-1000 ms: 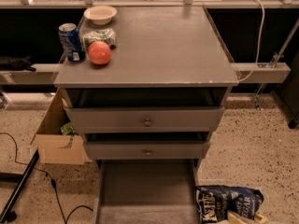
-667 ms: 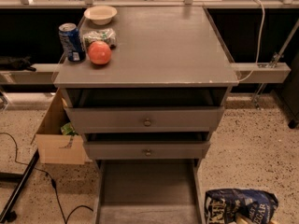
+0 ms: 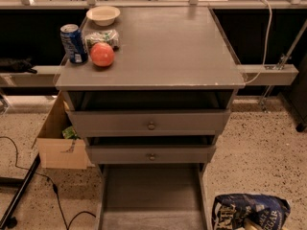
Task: Pick blue chip bag from bottom drawer and place on counter
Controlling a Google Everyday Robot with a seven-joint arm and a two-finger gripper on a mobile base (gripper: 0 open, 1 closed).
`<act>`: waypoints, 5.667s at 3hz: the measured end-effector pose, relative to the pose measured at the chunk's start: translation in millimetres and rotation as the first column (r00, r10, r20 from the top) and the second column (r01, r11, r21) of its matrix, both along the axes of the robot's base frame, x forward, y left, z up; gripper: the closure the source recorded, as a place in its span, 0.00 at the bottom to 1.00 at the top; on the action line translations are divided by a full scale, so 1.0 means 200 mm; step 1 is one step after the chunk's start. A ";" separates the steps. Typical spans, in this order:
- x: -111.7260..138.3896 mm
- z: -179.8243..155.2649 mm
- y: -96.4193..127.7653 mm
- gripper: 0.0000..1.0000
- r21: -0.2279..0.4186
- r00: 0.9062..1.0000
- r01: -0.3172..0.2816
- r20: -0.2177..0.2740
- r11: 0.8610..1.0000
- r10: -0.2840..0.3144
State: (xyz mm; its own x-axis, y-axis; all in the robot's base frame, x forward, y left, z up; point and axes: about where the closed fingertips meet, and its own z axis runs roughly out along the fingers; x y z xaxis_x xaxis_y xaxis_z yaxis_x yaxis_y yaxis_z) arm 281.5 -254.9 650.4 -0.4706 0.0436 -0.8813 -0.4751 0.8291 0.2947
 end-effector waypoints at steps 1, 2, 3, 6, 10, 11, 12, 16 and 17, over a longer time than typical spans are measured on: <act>-0.03 0.08 0.00 1.00 -0.021 0.997 0.011 0.079 1.000 -0.010; -0.04 0.39 -0.04 1.00 -0.055 0.970 0.021 0.243 0.998 -0.007; 0.01 0.80 -0.09 1.00 -0.050 0.937 0.024 0.349 0.998 -0.005; 0.12 0.90 -0.02 1.00 -0.191 0.914 -0.042 0.389 0.981 0.115; 0.20 1.05 0.01 1.00 -0.484 0.771 0.136 0.599 0.865 0.214; 0.20 1.05 0.01 1.00 -0.485 0.772 0.135 0.598 0.864 0.215; 0.25 1.11 0.04 1.00 -0.491 0.756 0.136 0.613 0.860 0.231; 0.86 1.32 0.29 1.00 -0.583 0.726 0.084 0.591 0.808 0.351; 0.95 1.32 0.31 1.00 -0.582 0.728 0.064 0.582 0.811 0.361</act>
Offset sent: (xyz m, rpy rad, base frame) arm -0.0174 -0.0062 0.1692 -0.0708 -0.4362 -0.0239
